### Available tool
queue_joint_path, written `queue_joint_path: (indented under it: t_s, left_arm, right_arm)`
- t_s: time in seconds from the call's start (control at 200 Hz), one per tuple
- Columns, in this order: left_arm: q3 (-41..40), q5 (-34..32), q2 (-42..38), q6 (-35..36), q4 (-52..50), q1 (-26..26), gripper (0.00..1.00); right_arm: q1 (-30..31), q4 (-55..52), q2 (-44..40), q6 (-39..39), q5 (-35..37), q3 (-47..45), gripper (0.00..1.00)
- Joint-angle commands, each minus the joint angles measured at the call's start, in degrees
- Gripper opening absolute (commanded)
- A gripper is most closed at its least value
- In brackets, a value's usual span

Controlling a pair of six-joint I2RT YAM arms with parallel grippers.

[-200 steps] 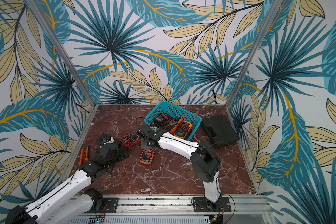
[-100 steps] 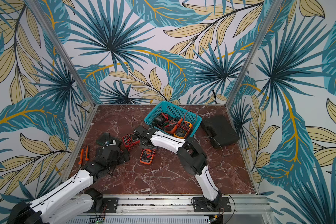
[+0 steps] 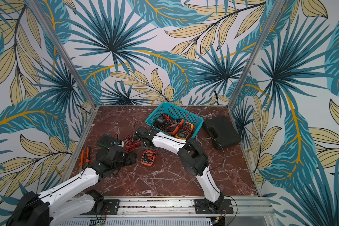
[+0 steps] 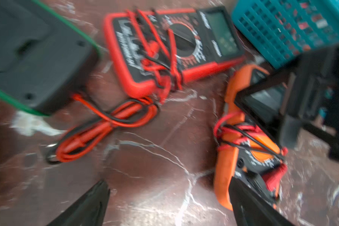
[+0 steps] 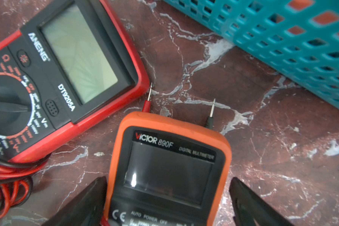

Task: Put the multimeter into the basket
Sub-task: Pick up the multimeter from the center of the board.

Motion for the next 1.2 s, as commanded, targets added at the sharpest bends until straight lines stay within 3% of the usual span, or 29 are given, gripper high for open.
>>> queue_joint_path:
  t_s: [0.0, 0.235, 0.506, 0.801, 1.192]
  left_arm:
    - [3.22, -0.66, 2.01, 2.71, 2.44, -2.96, 1.0]
    - [4.79, 5.67, 8.36, 6.52, 10.63, -4.47, 1.0]
    - [11.49, 8.6, 19.88, 10.17, 12.46, -6.69, 1.0]
    - [19.0, 0.96, 27.87, 9.09, 2.57, -7.85, 1.0]
    - [25.16, -1.86, 35.06, 12.82, -3.03, -10.73, 1.0]
  right_arm:
    - [-0.54, 0.16, -4.28, -1.32, -2.25, -1.99, 1.0]
    - [-2.24, 1.89, -10.32, -2.77, -2.9, -3.37, 1.0]
    - [-6.42, 2.18, -18.14, -3.97, -0.12, -7.15, 1.0]
    - [-8.93, 4.87, -27.06, -4.19, 2.92, -14.12, 1.0]
    - [-9.48, 6.05, -30.93, -4.45, 5.09, -17.43, 0.99]
